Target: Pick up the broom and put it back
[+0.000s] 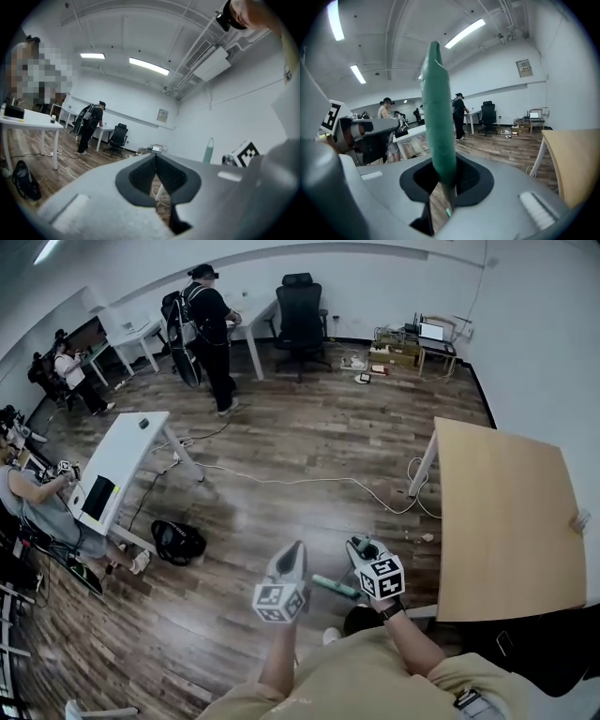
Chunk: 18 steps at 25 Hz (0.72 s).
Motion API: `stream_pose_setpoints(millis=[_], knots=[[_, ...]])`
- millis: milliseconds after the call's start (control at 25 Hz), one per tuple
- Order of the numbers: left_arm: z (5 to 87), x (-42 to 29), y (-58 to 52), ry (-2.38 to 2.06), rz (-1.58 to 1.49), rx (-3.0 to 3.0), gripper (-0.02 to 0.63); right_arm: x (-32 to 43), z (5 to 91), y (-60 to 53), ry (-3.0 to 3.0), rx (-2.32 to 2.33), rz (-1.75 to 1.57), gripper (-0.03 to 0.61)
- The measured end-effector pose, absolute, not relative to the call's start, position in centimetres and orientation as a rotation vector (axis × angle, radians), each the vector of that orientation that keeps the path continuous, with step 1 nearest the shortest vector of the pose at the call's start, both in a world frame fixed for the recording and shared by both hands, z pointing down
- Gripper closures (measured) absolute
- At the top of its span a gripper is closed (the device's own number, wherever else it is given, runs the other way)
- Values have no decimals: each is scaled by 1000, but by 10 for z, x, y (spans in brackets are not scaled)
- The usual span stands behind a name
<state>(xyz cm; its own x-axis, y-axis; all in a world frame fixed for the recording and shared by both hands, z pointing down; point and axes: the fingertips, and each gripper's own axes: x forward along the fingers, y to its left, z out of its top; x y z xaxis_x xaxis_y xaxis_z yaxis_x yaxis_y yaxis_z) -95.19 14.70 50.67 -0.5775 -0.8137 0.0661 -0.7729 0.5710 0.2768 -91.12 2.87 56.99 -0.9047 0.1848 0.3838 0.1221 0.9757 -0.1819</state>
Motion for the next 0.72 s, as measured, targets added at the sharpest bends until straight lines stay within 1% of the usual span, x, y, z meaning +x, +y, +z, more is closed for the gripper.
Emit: stream_pose_setpoints(millis=[120, 280, 480, 600, 720], knots=[[520, -980, 124, -2568, -328, 1378, 612, -943, 576, 7, -2743, -193, 266, 520], [525, -1040, 83, -2528, -292, 1421, 612, -1004, 586, -23, -2728, -169, 309, 520], [510, -1114, -8, -2453, -191, 1518, 612, -1072, 591, -89, -2707, -141, 363, 514], [495, -1161, -51, -2481, -159, 1539, 612, -1107, 593, -123, -2720, -123, 395, 508], [483, -1189, -90, -2492, -130, 1594, 612, -1131, 585, -161, -2757, -89, 383, 506]])
